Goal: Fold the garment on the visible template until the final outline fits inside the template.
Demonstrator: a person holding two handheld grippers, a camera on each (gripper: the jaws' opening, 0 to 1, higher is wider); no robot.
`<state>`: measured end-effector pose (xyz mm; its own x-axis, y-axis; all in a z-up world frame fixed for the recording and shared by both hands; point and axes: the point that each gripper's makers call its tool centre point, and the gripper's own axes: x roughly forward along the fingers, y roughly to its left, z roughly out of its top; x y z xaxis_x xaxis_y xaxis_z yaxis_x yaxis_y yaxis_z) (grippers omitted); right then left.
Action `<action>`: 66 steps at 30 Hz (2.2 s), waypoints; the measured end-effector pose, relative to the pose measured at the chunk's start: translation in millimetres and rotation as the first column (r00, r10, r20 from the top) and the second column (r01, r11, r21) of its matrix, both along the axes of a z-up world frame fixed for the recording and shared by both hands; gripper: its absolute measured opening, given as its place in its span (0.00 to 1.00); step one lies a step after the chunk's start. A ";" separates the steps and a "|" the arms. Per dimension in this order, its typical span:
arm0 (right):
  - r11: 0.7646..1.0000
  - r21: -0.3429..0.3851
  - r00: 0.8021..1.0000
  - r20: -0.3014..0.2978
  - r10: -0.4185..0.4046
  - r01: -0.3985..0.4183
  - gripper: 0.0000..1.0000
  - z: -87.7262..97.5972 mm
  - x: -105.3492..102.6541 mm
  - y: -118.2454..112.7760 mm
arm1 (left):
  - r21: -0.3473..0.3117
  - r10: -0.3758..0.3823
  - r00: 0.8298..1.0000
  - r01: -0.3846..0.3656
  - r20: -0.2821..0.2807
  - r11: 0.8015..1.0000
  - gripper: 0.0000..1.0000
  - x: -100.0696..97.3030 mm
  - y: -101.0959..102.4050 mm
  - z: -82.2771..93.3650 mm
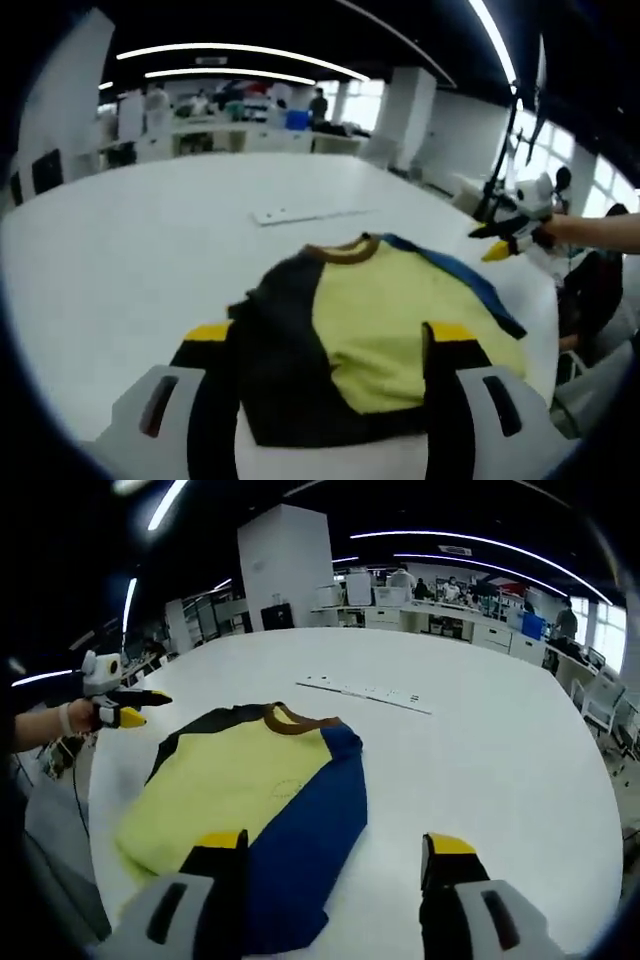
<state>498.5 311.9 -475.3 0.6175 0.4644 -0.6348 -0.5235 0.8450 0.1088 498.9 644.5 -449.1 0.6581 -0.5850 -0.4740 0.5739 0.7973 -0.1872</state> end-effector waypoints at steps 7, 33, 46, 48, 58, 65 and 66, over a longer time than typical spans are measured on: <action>0.999 0.020 0.999 0.003 -0.044 0.044 0.68 1.4 -31.3 -8.1 | -0.009 -0.002 1.000 0.002 -0.007 1.000 0.70 -30.0 7.4 -2.4; 1.000 -0.027 1.000 0.005 -0.014 0.014 0.65 -4.9 -106.9 2.6 | -0.044 -0.001 1.000 0.000 -0.024 0.999 0.69 -74.1 19.9 2.4; 0.954 -0.237 0.975 0.085 0.207 -0.182 0.50 -12.7 -134.1 29.2 | -0.057 0.012 0.999 -0.015 -0.044 0.998 0.68 -78.1 23.3 -3.3; 0.949 -0.235 0.967 0.093 0.238 -0.211 0.47 -13.5 -139.5 37.9 | -0.063 0.019 0.999 -0.022 -0.046 0.998 0.68 -78.0 23.7 -3.0; 0.824 -0.429 0.890 0.093 0.447 -0.370 0.33 -32.6 -156.8 58.5 | -0.058 0.016 0.998 -0.020 -0.059 0.998 0.68 -81.7 22.5 -7.9; 0.808 -0.452 0.887 0.073 0.455 -0.378 0.23 -44.1 -158.1 62.2 | -0.060 0.018 0.998 -0.022 -0.066 0.998 0.68 -84.4 22.4 -10.7; 0.804 -0.461 0.885 0.079 0.458 -0.375 0.21 -43.5 -157.5 63.1 | -0.061 0.018 0.998 -0.022 -0.068 0.998 0.68 -84.9 22.4 -11.2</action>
<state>341.0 375.0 -518.8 0.5468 0.4166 -0.7262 -0.8105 0.4808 -0.3345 414.0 666.9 -460.3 0.6379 -0.6011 -0.4813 0.5422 0.7945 -0.2736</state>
